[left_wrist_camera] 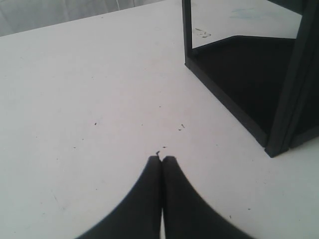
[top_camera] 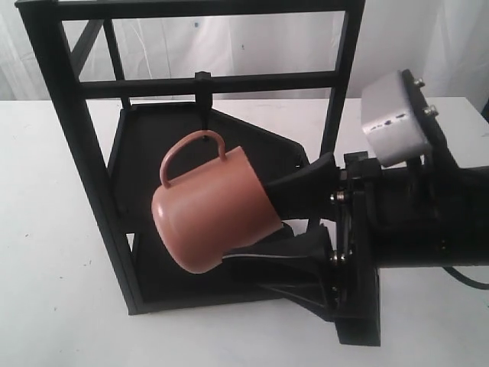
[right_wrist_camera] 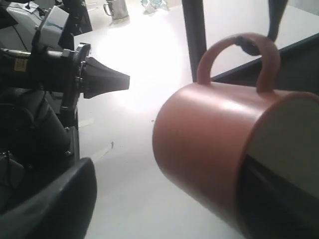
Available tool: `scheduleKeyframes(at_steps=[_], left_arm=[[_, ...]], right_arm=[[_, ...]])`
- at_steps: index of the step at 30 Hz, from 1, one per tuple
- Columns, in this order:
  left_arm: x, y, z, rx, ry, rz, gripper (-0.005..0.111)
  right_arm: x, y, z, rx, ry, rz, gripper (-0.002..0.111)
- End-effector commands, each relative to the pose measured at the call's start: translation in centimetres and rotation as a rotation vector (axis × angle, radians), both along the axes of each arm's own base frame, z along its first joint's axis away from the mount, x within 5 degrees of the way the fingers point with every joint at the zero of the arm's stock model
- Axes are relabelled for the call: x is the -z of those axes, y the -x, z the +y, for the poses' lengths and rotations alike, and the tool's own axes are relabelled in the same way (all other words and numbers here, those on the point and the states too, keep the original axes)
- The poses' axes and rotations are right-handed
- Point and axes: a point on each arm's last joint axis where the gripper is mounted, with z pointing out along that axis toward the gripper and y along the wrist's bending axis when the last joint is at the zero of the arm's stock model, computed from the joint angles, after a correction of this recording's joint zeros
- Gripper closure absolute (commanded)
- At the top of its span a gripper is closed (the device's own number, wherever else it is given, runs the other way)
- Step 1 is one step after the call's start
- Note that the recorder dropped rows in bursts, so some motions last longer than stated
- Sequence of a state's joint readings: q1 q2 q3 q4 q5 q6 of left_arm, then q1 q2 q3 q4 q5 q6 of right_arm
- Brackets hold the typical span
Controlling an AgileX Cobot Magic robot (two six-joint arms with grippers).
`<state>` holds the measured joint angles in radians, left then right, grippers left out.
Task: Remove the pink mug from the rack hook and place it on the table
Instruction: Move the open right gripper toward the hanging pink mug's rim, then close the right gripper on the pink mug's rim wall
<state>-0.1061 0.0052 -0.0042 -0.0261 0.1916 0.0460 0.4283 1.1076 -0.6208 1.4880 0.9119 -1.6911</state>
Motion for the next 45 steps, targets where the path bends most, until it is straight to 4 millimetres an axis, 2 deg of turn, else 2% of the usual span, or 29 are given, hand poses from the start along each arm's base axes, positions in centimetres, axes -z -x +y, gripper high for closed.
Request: scheduleKeyframes(at_steps=[1,7,19,38,42,45], left_arm=[[0.1,0.0,0.0,0.001,0.000,0.002,0.107],[0.1,0.0,0.0,0.001,0.000,0.002,0.107],[0.1,0.0,0.0,0.001,0.000,0.002,0.107],[0.1,0.0,0.0,0.001,0.000,0.002,0.107],[0.1,0.0,0.0,0.001,0.000,0.002,0.107],[0.1,0.0,0.0,0.001,0.000,0.002,0.107]], right_arm=[[-0.5,0.2,0.2,-0.031,-0.032,-0.003,0.038],[-0.2,-0.1,0.3,-0.025,-0.027,0.011,0.045],[1.1,-0.6,1.5,-0.010,0.018,0.044,0.045],[0.7,-0.6,1.6,-0.020,-0.022,0.028,0.047],[0.7,0.0,2.1,-0.056,-0.025,0.033,0.047],[0.9,-0.3,2.3,-0.009,0.002,0.016,0.047]])
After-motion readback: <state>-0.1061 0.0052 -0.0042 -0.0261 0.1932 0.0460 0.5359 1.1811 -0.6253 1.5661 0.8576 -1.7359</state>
